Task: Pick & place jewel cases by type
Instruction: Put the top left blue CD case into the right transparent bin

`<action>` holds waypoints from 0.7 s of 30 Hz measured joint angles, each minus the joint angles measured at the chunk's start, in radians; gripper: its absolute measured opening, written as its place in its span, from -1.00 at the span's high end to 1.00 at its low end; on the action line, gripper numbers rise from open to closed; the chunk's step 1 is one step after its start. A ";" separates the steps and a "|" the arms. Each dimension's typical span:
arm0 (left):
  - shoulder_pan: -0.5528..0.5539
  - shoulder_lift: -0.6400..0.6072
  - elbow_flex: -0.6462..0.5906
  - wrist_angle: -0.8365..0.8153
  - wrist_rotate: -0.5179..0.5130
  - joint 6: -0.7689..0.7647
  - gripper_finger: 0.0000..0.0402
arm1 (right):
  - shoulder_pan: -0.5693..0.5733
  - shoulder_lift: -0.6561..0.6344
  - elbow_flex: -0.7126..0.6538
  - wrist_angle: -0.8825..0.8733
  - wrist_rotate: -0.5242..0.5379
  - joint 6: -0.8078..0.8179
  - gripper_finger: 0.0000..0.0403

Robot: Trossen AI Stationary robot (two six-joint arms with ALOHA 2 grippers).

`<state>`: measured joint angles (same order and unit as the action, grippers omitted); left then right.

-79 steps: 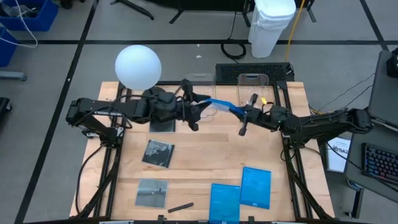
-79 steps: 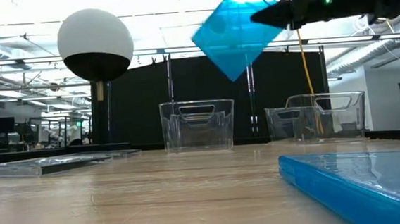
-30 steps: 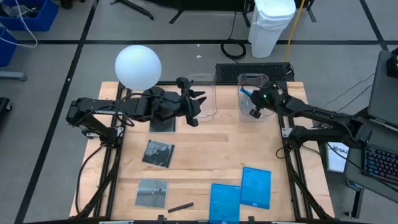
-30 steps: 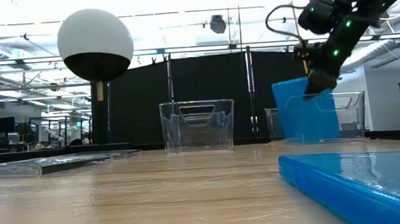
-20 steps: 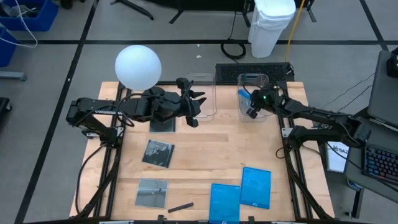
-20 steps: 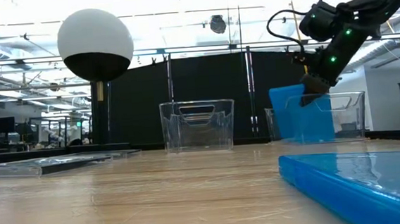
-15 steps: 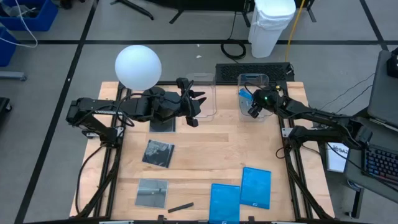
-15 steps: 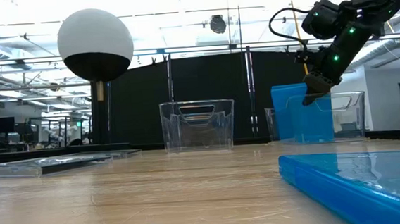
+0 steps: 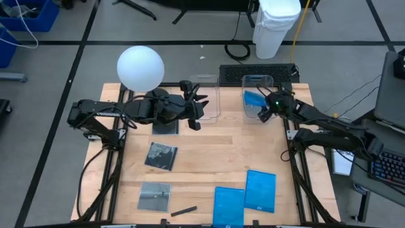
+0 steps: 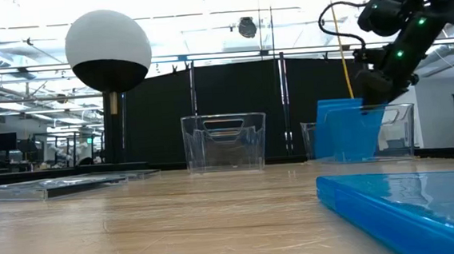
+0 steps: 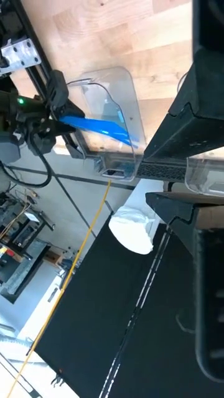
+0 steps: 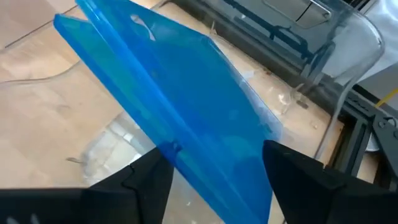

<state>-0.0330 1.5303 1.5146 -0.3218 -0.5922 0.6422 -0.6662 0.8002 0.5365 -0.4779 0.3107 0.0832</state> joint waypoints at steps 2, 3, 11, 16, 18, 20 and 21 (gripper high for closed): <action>0.000 0.000 0.000 -0.001 0.000 -0.001 0.52 | 0.000 -0.021 0.000 -0.010 -0.001 0.012 -0.18; 0.000 0.000 0.000 -0.001 0.000 -0.001 0.52 | 0.000 -0.030 0.000 -0.010 0.000 0.014 -0.17; 0.000 0.000 0.000 -0.014 0.000 -0.024 0.52 | 0.000 -0.080 0.001 -0.056 -0.123 0.108 -0.19; 0.000 0.000 0.000 -0.024 0.000 -0.024 0.52 | -0.001 -0.107 0.013 -0.052 -0.112 0.145 -0.19; 0.000 0.000 0.000 -0.024 0.000 -0.024 0.52 | -0.002 -0.124 0.025 -0.053 -0.104 0.161 -0.18; 0.000 0.000 0.000 -0.025 0.000 -0.028 0.52 | 0.000 -0.142 0.030 -0.070 -0.122 0.190 -0.17; 0.000 0.000 0.000 -0.026 0.000 -0.032 0.52 | 0.000 -0.152 0.030 -0.084 -0.141 0.202 -0.16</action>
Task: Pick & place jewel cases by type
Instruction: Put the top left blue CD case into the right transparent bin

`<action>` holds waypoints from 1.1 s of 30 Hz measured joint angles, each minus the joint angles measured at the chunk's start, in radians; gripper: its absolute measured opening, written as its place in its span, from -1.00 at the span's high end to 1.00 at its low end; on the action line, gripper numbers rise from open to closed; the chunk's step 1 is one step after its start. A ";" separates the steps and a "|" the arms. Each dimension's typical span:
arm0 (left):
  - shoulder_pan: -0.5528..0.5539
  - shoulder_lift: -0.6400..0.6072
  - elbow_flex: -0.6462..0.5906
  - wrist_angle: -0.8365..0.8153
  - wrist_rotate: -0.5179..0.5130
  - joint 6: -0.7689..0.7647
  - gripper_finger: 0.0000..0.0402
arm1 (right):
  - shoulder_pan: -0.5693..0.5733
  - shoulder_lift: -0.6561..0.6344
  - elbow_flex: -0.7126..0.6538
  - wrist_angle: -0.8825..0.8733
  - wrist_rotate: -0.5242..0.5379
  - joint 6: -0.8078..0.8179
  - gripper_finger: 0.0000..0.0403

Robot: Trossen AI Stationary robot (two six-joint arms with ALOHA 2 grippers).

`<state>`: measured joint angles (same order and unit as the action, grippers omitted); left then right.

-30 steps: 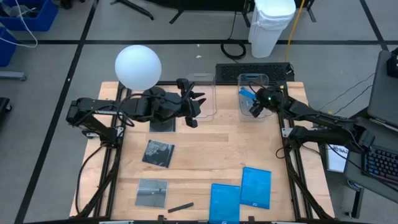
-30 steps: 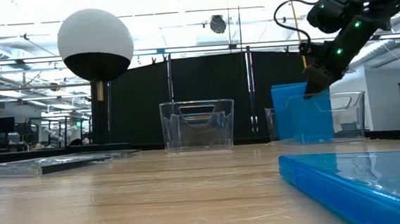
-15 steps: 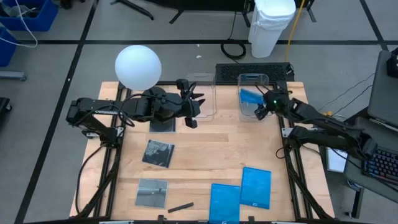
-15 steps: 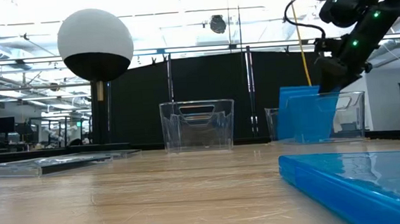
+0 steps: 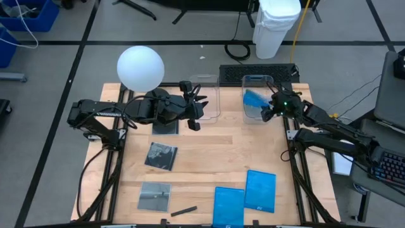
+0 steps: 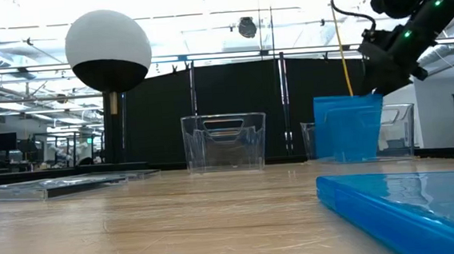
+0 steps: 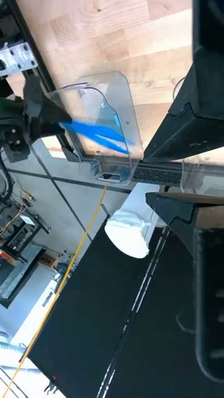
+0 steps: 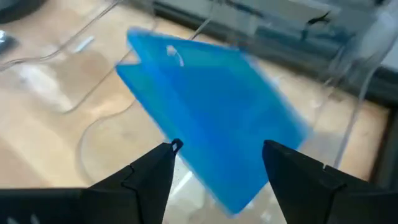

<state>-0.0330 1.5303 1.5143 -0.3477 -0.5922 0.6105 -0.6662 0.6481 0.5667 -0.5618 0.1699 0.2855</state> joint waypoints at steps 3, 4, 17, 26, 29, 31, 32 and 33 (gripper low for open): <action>0.000 0.000 0.000 -0.001 0.000 -0.004 0.52 | 0.000 -0.029 0.000 -0.054 -0.045 0.036 -0.16; 0.000 0.000 0.000 -0.001 0.000 -0.004 0.52 | 0.000 -0.038 0.000 -0.081 -0.044 0.044 -0.16; 0.000 0.000 0.000 -0.001 0.017 -0.004 0.52 | 0.002 0.035 0.037 0.063 -0.120 -0.104 0.05; 0.000 0.000 0.000 -0.001 0.017 -0.018 0.52 | -0.006 0.477 0.251 -0.100 -0.121 -0.280 0.95; 0.000 0.000 0.000 -0.001 0.017 -0.017 0.52 | -0.007 0.620 0.297 -0.142 -0.123 -0.310 0.99; 0.000 0.000 0.000 -0.001 0.017 -0.018 0.52 | -0.007 0.698 0.308 -0.139 -0.126 -0.313 1.00; 0.000 0.000 0.000 -0.001 0.017 -0.018 0.52 | -0.007 0.735 0.309 -0.136 -0.134 -0.318 1.00; 0.000 0.000 0.000 -0.001 0.017 -0.018 0.52 | -0.007 0.767 0.309 -0.132 -0.150 -0.322 1.00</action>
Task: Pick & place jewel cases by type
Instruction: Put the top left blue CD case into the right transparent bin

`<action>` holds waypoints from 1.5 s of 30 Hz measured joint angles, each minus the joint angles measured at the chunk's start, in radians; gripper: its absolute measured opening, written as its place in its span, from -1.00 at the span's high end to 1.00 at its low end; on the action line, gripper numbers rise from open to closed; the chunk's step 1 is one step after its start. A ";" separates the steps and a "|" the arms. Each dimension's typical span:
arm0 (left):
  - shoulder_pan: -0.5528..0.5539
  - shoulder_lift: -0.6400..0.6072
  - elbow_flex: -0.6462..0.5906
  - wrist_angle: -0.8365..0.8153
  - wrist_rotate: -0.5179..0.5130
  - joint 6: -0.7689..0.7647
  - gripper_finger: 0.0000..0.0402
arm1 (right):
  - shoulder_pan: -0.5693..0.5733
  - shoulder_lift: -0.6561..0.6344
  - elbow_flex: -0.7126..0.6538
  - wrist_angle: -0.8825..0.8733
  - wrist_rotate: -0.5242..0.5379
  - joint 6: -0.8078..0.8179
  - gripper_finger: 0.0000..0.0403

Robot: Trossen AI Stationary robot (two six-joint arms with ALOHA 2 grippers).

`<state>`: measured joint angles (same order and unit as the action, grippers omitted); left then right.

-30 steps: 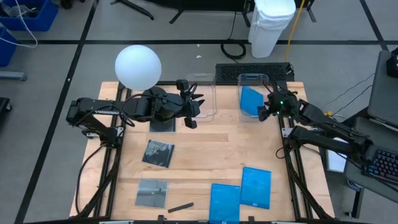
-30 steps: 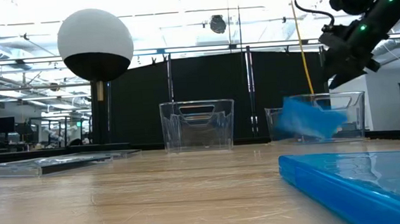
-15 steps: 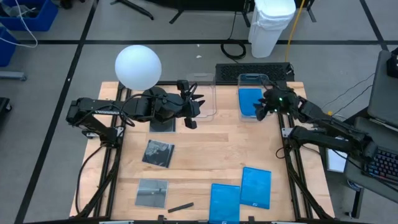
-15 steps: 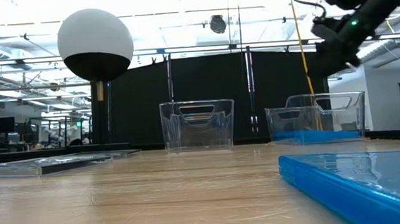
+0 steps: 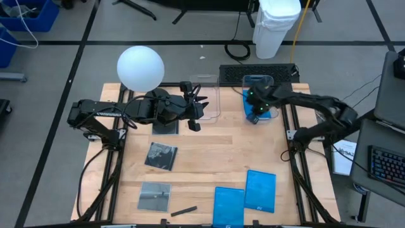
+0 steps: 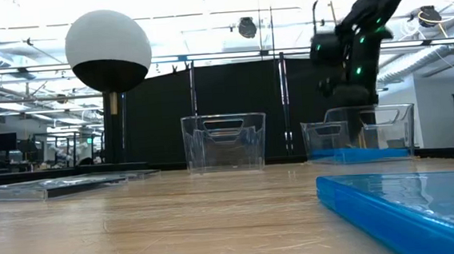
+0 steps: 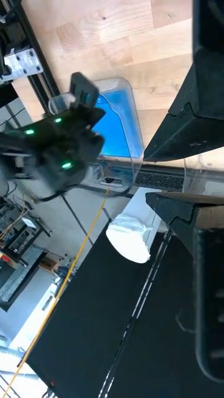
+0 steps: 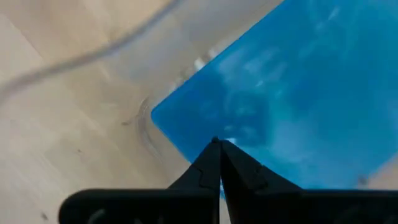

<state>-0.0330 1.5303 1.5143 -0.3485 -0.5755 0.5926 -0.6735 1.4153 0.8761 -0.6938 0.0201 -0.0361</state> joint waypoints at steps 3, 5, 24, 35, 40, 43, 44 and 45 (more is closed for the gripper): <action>0.000 0.000 0.000 0.000 0.000 0.000 0.52 | 0.000 0.078 0.003 0.019 -0.050 -0.005 1.00; 0.000 0.000 0.000 0.000 0.000 0.000 0.52 | 0.000 0.117 0.006 0.029 -0.056 -0.005 1.00; 0.000 0.000 0.000 -0.023 -0.001 0.002 0.52 | 0.001 0.025 -0.004 -0.018 -0.121 -0.014 1.00; 0.000 0.000 0.000 -0.022 -0.001 0.000 0.52 | -0.084 -0.119 -0.002 -0.239 0.089 -0.003 1.00; 0.000 0.000 0.000 -0.022 -0.001 0.000 0.52 | -0.149 -0.061 -0.005 -0.246 0.085 -0.003 1.00; 0.000 0.000 0.000 -0.022 0.000 0.000 0.52 | -0.161 -0.010 -0.028 -0.218 0.083 -0.003 1.00; 0.000 0.000 0.000 -0.022 -0.001 0.000 0.52 | -0.163 0.008 -0.038 -0.206 0.080 -0.003 1.00; 0.000 0.000 0.000 -0.022 -0.001 0.000 0.52 | -0.164 0.027 -0.047 -0.189 0.066 -0.003 1.00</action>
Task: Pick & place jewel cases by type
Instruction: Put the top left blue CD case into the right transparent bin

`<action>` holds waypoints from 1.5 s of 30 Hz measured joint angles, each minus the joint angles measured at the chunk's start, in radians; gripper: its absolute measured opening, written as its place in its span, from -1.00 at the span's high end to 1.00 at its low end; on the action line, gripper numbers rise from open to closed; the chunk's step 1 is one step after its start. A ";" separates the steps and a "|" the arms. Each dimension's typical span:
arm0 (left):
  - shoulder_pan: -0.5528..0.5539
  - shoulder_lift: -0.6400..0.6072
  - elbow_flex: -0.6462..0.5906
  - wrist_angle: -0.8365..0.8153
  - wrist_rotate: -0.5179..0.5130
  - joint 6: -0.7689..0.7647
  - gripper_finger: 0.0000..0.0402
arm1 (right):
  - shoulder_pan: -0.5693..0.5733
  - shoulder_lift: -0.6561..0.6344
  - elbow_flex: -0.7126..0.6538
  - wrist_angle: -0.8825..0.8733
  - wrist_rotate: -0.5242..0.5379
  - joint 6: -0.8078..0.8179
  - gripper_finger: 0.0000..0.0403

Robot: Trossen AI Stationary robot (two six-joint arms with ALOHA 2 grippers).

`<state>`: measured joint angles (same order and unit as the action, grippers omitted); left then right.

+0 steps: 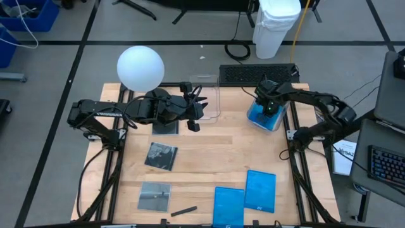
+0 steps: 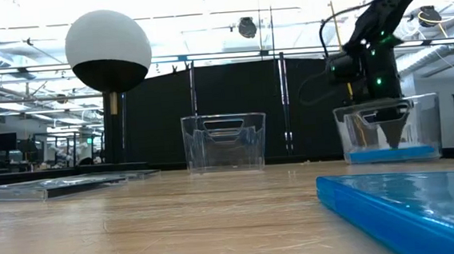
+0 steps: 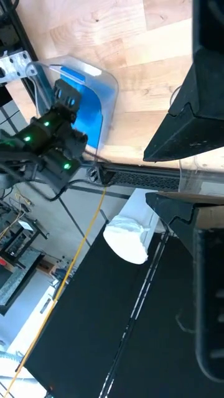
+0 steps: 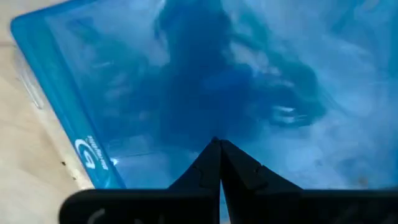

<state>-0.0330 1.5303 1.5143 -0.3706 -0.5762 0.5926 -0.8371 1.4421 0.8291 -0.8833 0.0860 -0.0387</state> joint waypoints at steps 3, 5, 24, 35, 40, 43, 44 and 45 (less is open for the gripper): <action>0.000 0.000 0.000 0.000 0.000 0.000 0.52 | 0.000 0.053 -0.030 0.021 -0.064 0.000 1.00; 0.000 0.000 0.000 0.000 0.000 0.001 0.52 | 0.000 0.082 -0.041 0.013 -0.080 0.001 1.00; 0.000 0.000 0.000 -0.001 0.000 -0.002 0.52 | -0.012 0.095 -0.051 0.029 -0.196 0.001 1.00; 0.000 0.000 0.000 0.000 0.000 0.000 0.52 | 0.015 -0.061 0.002 0.041 -0.197 0.025 1.00; 0.000 0.000 0.000 0.000 0.000 0.000 0.52 | 0.083 -0.061 0.005 0.047 -0.242 0.054 1.00; 0.000 0.000 0.000 0.001 0.000 0.000 0.52 | 0.145 -0.040 0.004 0.108 -0.255 0.069 1.00; 0.000 0.000 0.000 0.001 0.000 0.000 0.52 | 0.164 -0.029 0.006 0.129 -0.256 0.076 1.00; 0.000 0.000 0.000 0.001 0.000 0.001 0.52 | 0.180 -0.015 0.006 0.147 -0.256 0.082 1.00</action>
<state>-0.0328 1.5303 1.5143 -0.3695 -0.5760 0.5932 -0.6567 1.4270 0.8352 -0.7364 -0.1701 0.0430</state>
